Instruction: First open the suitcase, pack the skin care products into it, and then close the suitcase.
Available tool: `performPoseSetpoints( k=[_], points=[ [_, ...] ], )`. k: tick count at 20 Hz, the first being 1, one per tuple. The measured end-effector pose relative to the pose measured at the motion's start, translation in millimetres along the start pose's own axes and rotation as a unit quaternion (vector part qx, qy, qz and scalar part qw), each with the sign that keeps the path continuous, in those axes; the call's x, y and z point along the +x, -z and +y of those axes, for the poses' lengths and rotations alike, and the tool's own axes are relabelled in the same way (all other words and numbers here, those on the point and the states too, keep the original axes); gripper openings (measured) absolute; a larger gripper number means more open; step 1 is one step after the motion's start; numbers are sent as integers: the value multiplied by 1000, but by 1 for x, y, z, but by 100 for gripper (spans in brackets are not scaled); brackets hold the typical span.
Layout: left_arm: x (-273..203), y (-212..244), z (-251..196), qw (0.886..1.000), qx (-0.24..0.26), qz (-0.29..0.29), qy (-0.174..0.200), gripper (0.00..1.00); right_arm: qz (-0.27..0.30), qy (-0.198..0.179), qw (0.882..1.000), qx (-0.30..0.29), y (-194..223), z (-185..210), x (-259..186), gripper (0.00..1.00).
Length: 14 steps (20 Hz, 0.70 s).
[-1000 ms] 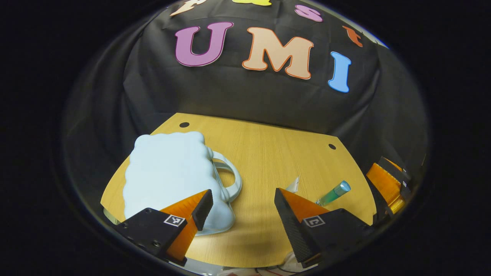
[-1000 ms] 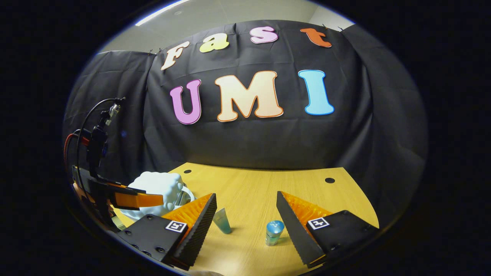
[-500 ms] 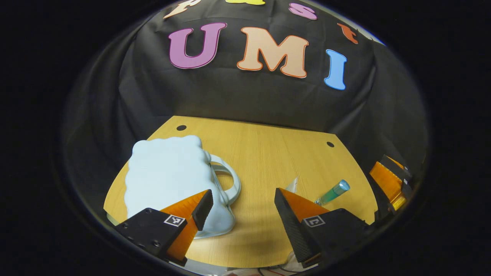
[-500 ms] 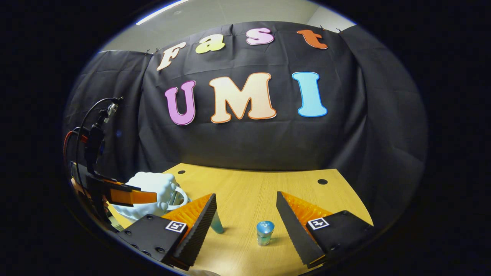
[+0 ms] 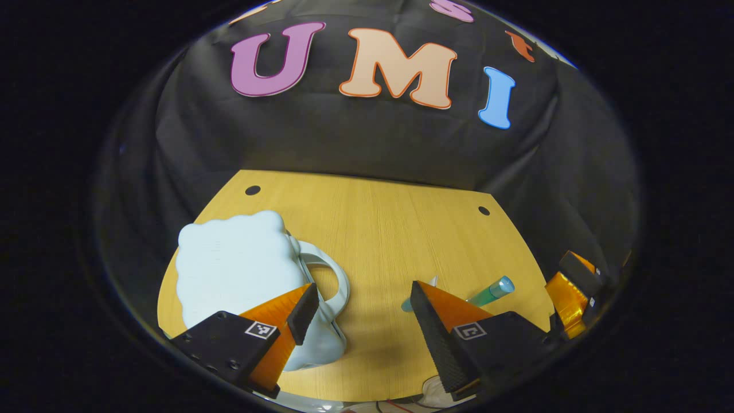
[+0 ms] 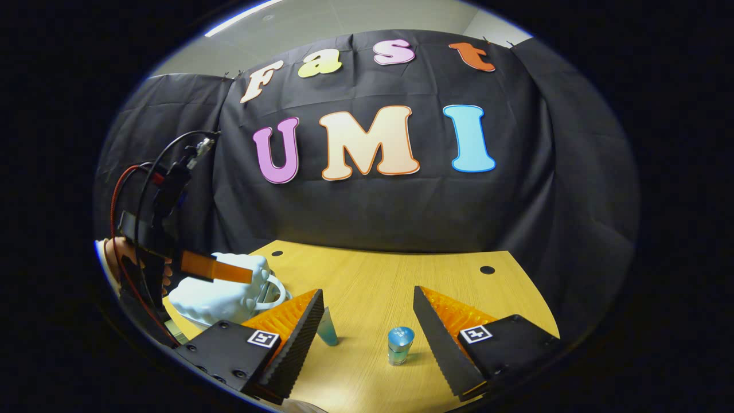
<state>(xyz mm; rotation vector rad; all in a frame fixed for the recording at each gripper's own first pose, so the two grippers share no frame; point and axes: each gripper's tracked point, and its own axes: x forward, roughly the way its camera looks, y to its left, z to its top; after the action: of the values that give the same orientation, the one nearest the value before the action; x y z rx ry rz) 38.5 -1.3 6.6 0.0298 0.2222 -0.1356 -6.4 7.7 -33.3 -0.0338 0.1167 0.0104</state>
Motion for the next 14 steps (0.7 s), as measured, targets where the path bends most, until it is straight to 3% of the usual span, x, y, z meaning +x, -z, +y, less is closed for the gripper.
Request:
performPoseSetpoints(
  k=[6, 7, 8, 9, 10, 11, 12, 13, 14],
  points=[
    [38, 3, 11, 995, -42, 89, 9, 80, 11, 8, 1000, -8, 10, -1, -11, 99],
    [47, 5, 14, 994, -46, 103, 8, 82, 14, 11, 1000, -7, 12, -3, -13, 98],
    [54, 6, 16, 992, -53, 117, 9, 75, 15, 15, 1000, -5, 13, -5, -16, 98],
    [61, 6, 18, 990, -61, 130, 9, 77, 17, 19, 1000, -2, 15, -8, -17, 95],
    [68, 8, 20, 987, -70, 144, 7, 67, 19, 23, 1000, 2, 16, -9, -20, 95],
    [75, 12, 22, 984, -77, 162, 6, 69, 20, 26, 999, 5, 18, -10, -23, 95],
    [83, 14, 24, 981, -80, 177, 3, 61, 21, 30, 999, 8, 18, -12, -24, 98],
    [90, 18, 29, 978, -80, 191, -6, 66, 22, 35, 999, 9, 20, -15, -27, 98],
    [96, 22, 33, 975, -81, 204, -13, 58, 24, 39, 999, 11, 22, -18, -29, 98]
  ],
)
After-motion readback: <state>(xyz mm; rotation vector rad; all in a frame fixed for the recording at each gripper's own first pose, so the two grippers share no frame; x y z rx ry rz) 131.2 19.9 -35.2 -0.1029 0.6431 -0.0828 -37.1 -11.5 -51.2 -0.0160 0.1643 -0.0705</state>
